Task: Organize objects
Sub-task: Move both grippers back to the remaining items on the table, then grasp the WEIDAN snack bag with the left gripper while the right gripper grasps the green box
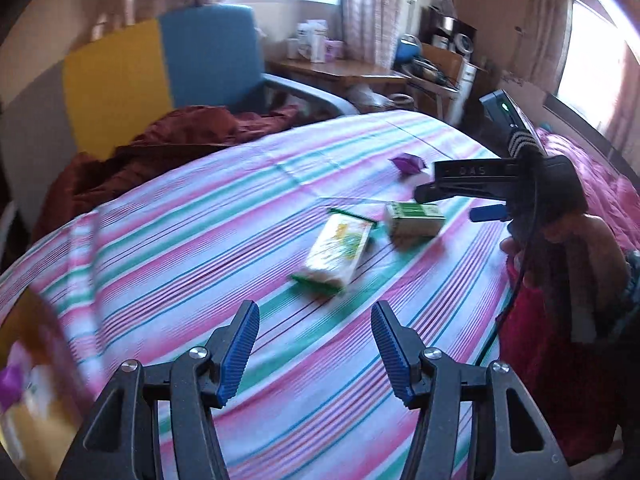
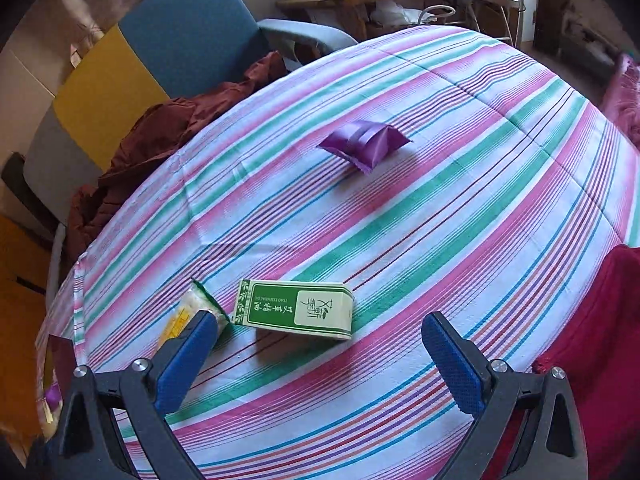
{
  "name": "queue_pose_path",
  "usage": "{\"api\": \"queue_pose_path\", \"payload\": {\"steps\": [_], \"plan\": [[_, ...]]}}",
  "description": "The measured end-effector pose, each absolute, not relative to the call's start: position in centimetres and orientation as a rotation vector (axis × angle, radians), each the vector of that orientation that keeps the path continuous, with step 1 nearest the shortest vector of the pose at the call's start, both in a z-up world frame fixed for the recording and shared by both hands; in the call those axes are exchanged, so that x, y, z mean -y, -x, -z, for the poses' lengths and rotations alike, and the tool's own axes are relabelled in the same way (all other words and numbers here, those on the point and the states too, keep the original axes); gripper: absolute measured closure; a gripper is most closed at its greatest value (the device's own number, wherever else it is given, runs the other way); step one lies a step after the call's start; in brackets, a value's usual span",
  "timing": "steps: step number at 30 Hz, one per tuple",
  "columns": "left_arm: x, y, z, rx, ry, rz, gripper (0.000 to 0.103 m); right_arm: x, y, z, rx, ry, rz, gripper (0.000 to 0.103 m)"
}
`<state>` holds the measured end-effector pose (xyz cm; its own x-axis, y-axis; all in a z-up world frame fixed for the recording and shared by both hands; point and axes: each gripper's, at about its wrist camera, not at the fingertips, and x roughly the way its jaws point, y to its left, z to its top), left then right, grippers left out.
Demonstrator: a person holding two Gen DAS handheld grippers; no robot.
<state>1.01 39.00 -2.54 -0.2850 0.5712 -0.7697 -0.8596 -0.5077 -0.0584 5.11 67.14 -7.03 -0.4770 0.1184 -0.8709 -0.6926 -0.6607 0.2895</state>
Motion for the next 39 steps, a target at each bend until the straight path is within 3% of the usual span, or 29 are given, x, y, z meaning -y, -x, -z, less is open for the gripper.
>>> {"api": "queue_pose_path", "payload": {"steps": [12, 23, 25, 26, 27, 28, 39], "plan": [[-47.0, 1.8, 6.5, -0.55, 0.969, -1.781, 0.036, -66.8, -4.3, 7.3, -0.865, 1.216, -2.172, 0.0], [-50.3, 3.7, 9.8, -0.581, 1.034, -1.734, 0.036, -67.0, -3.9, 7.7, -0.849, 1.223, -2.163, 0.0], [-50.4, 4.0, 10.4, -0.584, 1.039, -1.73, 0.039, -66.9, -3.5, 7.9, -0.839, 1.23, -2.162, 0.0], [-50.3, 4.0, 10.4, -0.581, 1.019, -1.743, 0.043, -66.9, -3.4, 8.0, -0.834, 1.233, -2.162, 0.0], [-50.0, 3.9, 10.4, -0.582, 1.006, -1.758, 0.053, -66.7, -3.2, 8.1, -0.829, 1.236, -2.165, 0.0], [-49.7, 3.8, 10.4, -0.578, 0.999, -1.77, 0.055, -66.6, -3.0, 8.2, -0.817, 1.242, -2.168, 0.0], [-44.2, 1.1, 10.3, -0.488, 1.043, -1.881, 0.055, -66.3, -1.5, 9.8, -0.732, 1.287, -2.134, 0.0]]}}
